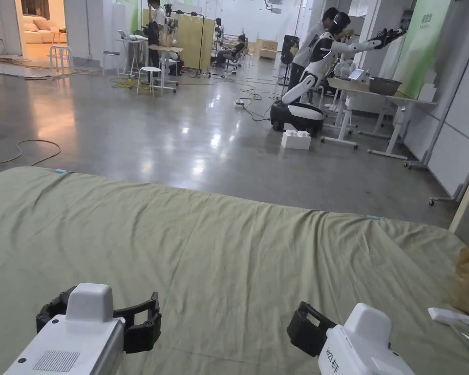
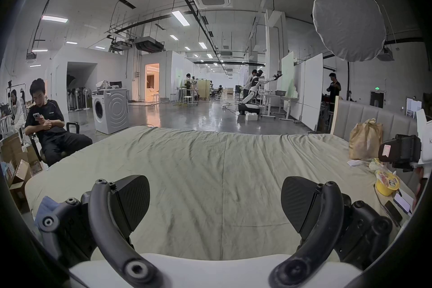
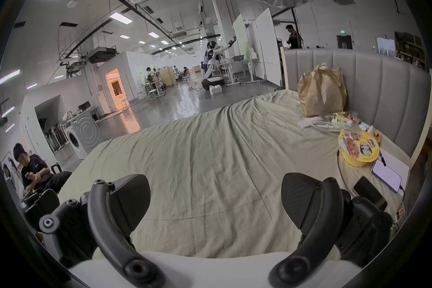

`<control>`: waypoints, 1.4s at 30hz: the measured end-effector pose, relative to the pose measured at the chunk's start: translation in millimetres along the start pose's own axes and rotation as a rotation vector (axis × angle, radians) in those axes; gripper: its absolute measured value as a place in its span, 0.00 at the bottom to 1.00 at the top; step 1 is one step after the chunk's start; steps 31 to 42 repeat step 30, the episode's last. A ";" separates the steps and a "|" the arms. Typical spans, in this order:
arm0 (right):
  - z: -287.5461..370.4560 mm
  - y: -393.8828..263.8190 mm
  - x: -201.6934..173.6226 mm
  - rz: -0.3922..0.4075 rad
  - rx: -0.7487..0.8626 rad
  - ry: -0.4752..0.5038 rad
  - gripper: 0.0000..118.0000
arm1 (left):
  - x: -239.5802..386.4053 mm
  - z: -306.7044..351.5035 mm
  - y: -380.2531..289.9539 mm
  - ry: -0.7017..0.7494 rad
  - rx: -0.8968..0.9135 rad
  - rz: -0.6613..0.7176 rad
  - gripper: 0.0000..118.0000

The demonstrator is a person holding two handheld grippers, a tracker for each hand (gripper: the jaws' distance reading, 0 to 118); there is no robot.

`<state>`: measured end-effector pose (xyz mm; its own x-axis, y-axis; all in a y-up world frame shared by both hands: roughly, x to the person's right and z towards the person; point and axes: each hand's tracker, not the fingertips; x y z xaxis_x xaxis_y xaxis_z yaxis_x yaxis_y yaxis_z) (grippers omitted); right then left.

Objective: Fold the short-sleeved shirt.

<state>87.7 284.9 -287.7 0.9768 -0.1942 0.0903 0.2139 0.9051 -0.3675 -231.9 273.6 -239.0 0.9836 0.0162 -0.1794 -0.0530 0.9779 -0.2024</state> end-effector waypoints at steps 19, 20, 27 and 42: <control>-9.5 -6.1 2.5 0.015 -0.031 0.014 0.96 | -4.5 -8.7 1.8 0.002 -0.018 -0.004 0.95; -9.2 -6.2 5.8 0.015 -0.016 0.025 0.96 | -5.7 -9.7 2.0 -0.002 -0.020 -0.001 0.95; -10.6 -15.6 14.1 0.094 0.095 0.152 0.96 | -8.9 -15.4 0.7 0.020 0.002 -0.006 0.95; -8.0 -18.7 8.2 0.192 0.162 0.080 0.96 | -8.7 -16.8 0.7 0.021 0.020 -0.034 0.95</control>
